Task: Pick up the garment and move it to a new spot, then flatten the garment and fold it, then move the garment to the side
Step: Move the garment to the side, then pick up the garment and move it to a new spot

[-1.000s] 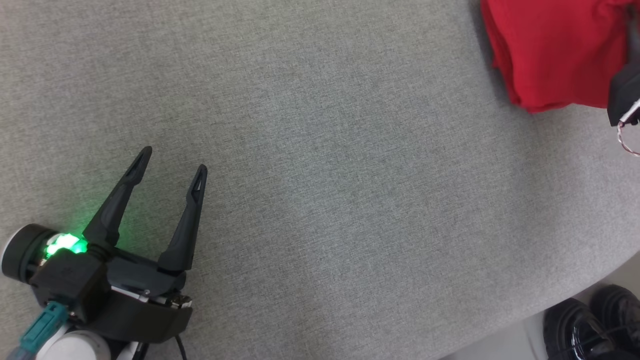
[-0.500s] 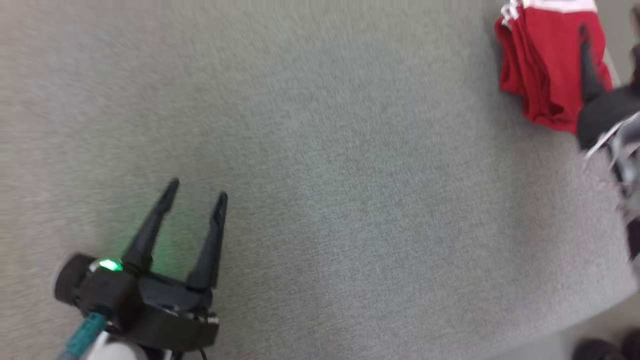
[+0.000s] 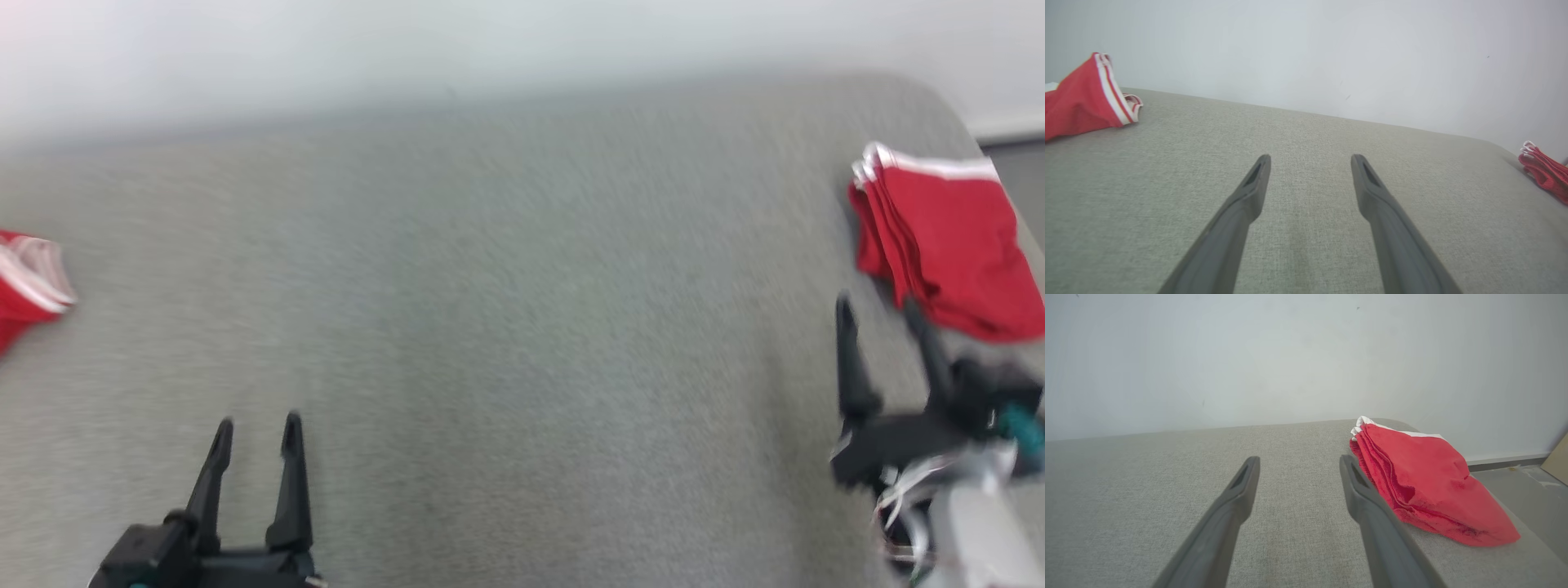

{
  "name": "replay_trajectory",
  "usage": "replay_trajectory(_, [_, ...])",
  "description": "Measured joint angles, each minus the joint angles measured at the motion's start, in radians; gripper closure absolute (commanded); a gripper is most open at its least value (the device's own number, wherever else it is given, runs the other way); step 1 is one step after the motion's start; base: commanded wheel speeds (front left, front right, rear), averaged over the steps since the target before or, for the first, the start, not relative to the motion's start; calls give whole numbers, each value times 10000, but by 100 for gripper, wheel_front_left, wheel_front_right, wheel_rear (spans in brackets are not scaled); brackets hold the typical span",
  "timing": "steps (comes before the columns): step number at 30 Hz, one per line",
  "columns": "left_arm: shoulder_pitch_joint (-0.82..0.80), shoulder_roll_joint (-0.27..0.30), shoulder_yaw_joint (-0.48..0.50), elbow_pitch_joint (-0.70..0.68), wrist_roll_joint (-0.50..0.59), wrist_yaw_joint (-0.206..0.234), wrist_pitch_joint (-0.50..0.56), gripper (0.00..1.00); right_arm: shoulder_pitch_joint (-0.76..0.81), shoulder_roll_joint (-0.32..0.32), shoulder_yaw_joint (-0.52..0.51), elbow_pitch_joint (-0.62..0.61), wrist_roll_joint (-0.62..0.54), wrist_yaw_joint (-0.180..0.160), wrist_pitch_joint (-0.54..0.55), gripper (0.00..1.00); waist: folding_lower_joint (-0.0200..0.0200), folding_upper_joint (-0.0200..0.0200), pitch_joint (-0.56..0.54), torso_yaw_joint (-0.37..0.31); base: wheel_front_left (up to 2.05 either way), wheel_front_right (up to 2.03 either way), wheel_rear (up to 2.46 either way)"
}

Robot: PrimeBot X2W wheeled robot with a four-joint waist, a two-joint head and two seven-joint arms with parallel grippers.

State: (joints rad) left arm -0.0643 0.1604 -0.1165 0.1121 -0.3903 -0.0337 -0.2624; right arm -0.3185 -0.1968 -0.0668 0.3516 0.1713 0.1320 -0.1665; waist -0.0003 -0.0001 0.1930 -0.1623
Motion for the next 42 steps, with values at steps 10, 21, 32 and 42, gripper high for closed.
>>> replay_trajectory(10, [641, 173, 642, 706, 115, -25, -4, 0, 2160, 1369, -161, -1101, -454, 0, 807, 0, -1, -1, -1618, 1188, 0, 0, 0])
replay_trajectory(21, [1112, 35, 621, 821, 161, -75, -4, 0, 2714, 1453, -67, -1045, -372, -2, 930, 0, 1, 0, -2325, 1691, 0, 0, 0])
replay_trajectory(32, [1244, -35, 600, 686, 169, 0, -4, 0, 2728, 1455, 188, -886, -123, -2, 957, 0, 3, 1, -2392, 1651, 0, 0, 0])
replay_trajectory(42, [1423, 77, 656, 389, 184, 224, 13, 0, 2771, 1459, 426, -840, 128, -2, 1091, 0, 4, 1, -2367, 2407, 0, 0, 0])
